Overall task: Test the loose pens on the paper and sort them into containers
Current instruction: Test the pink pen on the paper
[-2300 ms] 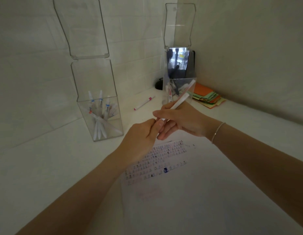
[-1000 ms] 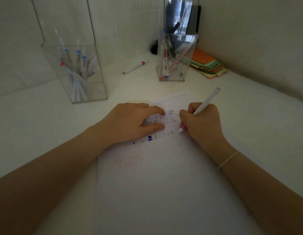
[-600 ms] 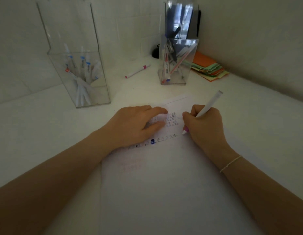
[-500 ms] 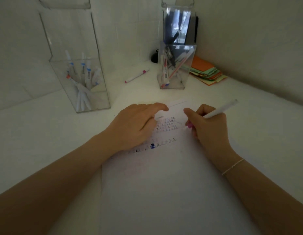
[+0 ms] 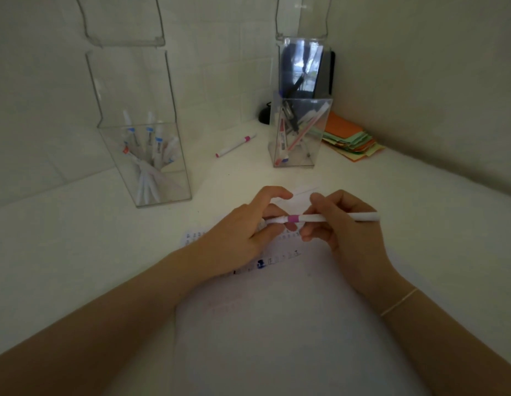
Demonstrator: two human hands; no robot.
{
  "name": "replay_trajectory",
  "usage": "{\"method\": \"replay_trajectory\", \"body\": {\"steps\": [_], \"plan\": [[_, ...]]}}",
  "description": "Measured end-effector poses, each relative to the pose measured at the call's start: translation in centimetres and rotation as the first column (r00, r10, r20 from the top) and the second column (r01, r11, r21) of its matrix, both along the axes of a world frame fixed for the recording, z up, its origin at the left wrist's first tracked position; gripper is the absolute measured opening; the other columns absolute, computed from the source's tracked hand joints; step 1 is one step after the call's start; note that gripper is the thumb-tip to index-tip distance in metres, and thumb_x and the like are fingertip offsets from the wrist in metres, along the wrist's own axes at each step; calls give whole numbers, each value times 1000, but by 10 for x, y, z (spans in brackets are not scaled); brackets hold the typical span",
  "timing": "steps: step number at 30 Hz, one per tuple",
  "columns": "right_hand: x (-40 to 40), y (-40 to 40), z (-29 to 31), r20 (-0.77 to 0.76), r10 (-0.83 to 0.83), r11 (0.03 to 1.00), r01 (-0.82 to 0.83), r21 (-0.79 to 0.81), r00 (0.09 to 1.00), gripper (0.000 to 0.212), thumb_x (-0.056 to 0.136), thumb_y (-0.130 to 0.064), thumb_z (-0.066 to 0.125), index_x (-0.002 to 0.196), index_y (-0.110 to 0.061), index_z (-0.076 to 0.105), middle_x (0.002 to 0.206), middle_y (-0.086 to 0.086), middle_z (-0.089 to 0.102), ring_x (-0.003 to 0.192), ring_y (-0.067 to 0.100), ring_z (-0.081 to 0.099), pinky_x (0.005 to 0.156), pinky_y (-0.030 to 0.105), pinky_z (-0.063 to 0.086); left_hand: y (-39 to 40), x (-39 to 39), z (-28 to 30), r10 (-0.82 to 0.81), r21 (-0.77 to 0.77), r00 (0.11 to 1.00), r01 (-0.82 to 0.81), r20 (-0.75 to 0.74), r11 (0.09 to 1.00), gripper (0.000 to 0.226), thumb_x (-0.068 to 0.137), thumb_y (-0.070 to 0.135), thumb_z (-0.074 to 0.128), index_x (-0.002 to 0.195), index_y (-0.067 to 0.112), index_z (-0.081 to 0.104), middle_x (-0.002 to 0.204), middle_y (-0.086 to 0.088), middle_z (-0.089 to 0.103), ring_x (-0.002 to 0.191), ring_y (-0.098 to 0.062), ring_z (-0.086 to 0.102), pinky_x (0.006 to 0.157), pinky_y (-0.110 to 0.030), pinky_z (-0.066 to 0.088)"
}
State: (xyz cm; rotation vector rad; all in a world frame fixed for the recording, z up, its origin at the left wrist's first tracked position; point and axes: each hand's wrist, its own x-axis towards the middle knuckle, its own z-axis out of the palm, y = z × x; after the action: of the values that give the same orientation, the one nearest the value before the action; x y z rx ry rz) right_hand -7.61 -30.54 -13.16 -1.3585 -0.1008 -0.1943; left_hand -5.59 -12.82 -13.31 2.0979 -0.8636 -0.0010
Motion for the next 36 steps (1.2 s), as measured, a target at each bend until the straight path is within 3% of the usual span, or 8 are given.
{"method": "replay_trajectory", "body": {"steps": [4, 8, 13, 21, 26, 29, 31, 36], "plan": [[-1, -2, 1, -31, 52, 998, -53, -36, 998, 19, 76, -16, 68, 74, 2, 65, 66, 19, 67, 47, 24, 61, 48, 26, 51, 1, -1, 1, -32, 16, 999, 33, -4, 999, 31, 97, 13, 46, 125, 24, 38, 101, 18, 67, 67, -18, 62, 64, -24, 49], [-2, -3, 4, -81, 257, 949, -235, 212, 963, 44, 86, -30, 54, 82, 12, 68, 83, 36, 66, 71, 44, 67, 67, 41, 58, 0, -5, 6, -31, -126, 990, 14, -135, 992, 25, 95, 4, 44, 115, 18, 48, 76, 8, 63, 64, -15, 56, 64, -26, 46], [-10, 7, -2, 98, 112, 968, -87, -234, 989, 36, 93, -21, 41, 76, 0, 66, 59, 12, 61, 47, 30, 53, 49, 34, 47, -18, -3, 14, 196, -265, 861, -349, -469, 899, 26, 86, 3, 41, 74, 15, 61, 87, 7, 62, 59, 5, 52, 53, -8, 40], [-22, 14, 2, 181, 194, 894, -98, -438, 964, 31, 99, -13, 39, 83, 3, 59, 63, 7, 61, 47, 18, 58, 53, 23, 48, -17, -6, 9, 256, -286, 913, -350, -317, 892, 25, 92, 9, 41, 77, 20, 59, 74, -9, 60, 59, -7, 49, 56, -18, 39], [-33, -25, 52, 260, -83, 918, 176, -357, 962, 27, 97, -13, 47, 75, -8, 63, 54, 8, 60, 40, 16, 53, 43, 19, 44, -58, -8, 28, 306, -347, 903, -403, -303, 847, 25, 101, 29, 32, 104, 17, 55, 95, 2, 61, 87, -6, 56, 78, -22, 45], [-51, -69, 78, 382, -315, 838, 444, -317, 869, 22, 94, -17, 51, 76, -12, 63, 55, 8, 61, 40, 15, 54, 44, 22, 43, -98, -24, 31, 312, -163, 942, -329, -124, 930, 36, 100, 38, 28, 123, 24, 51, 120, 11, 52, 103, 8, 47, 90, -13, 35], [-80, -109, 80, 407, -442, 724, 586, -365, 800, 18, 93, -21, 54, 83, -11, 65, 59, 4, 64, 47, 15, 59, 50, 29, 49, -134, -49, 25, 69, 102, 988, -83, 138, 991, 44, 100, 43, 24, 133, 25, 47, 138, 10, 44, 127, -2, 36, 109, -23, 24], [-171, -192, 47, 318, -708, 492, 764, -418, 630, 10, 92, -22, 57, 90, -19, 66, 77, -1, 66, 60, 8, 61, 60, 23, 52, -222, -87, 4, -370, 500, 853, 153, 368, 852, 64, 91, 55, 6, 148, 29, 20, 158, 0, 11, 146, -16, 2, 116, -38, -3]]}}
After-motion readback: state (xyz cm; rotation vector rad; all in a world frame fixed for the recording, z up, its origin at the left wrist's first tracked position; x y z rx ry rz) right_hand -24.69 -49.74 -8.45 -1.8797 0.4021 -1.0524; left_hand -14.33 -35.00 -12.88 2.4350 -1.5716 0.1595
